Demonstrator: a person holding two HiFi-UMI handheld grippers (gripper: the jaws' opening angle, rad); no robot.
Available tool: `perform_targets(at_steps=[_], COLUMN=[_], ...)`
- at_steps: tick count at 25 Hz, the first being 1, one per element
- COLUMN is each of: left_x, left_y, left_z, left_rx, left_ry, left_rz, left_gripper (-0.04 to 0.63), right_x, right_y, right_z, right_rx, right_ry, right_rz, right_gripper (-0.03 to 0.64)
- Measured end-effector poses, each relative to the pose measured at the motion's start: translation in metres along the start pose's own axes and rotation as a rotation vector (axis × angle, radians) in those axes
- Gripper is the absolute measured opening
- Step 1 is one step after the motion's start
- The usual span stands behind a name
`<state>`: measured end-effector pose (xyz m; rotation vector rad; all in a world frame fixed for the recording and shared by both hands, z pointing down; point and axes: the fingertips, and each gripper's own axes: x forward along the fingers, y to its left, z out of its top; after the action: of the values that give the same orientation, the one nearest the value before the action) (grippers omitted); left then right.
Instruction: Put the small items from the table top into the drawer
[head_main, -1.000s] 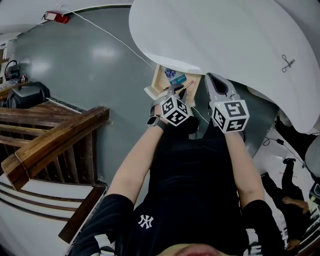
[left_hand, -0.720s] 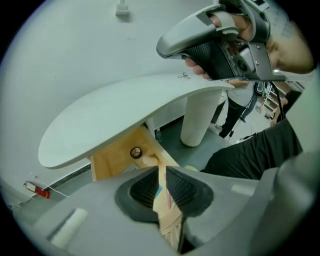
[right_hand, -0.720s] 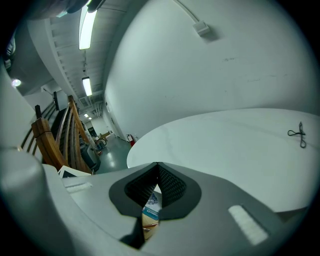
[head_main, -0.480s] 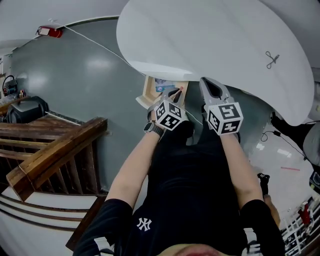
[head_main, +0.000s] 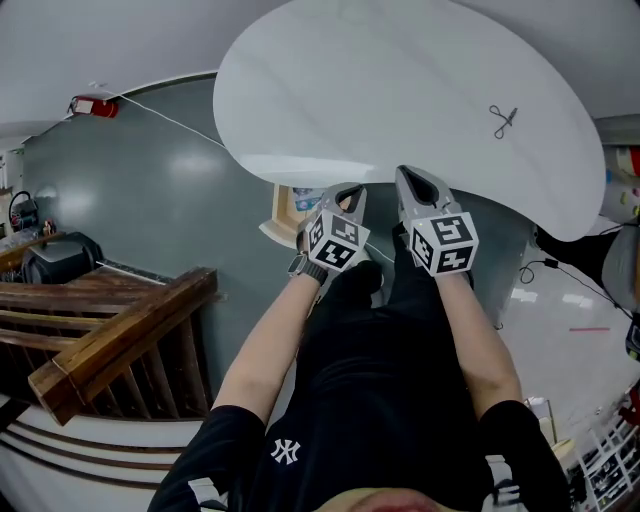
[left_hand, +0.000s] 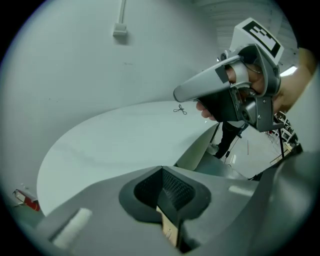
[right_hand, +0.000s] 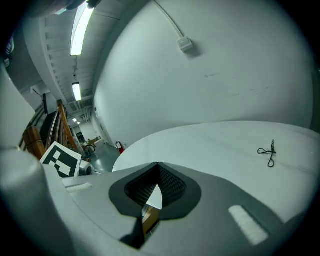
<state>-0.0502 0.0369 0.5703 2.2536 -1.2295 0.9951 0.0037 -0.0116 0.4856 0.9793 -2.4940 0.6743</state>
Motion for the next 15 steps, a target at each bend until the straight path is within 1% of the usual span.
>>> perform_targets(at_steps=[4, 7, 11, 15], left_x=[0.004, 0.013, 0.035, 0.065], left_y=[-0.009, -0.019, -0.037, -0.056], left_z=[0.042, 0.073, 0.114, 0.159], left_rx=[0.006, 0.026, 0.055, 0.074], left_ry=[-0.049, -0.076, -0.099, -0.123], left_rz=[-0.022, -0.041, -0.078, -0.120], left_gripper=[0.000, 0.000, 0.000, 0.000], right_x=[-0.017, -0.031, -0.050, -0.067], right_y=[-0.024, -0.045, -0.079, -0.123], right_z=[0.014, 0.022, 0.029, 0.035], right_rx=[0.007, 0.017, 0.037, 0.061], right_ry=[-0.021, -0.036, -0.050, -0.059], right_rz=[-0.039, -0.070, -0.116, -0.166], right_gripper=[0.021, 0.021, 0.021, 0.021])
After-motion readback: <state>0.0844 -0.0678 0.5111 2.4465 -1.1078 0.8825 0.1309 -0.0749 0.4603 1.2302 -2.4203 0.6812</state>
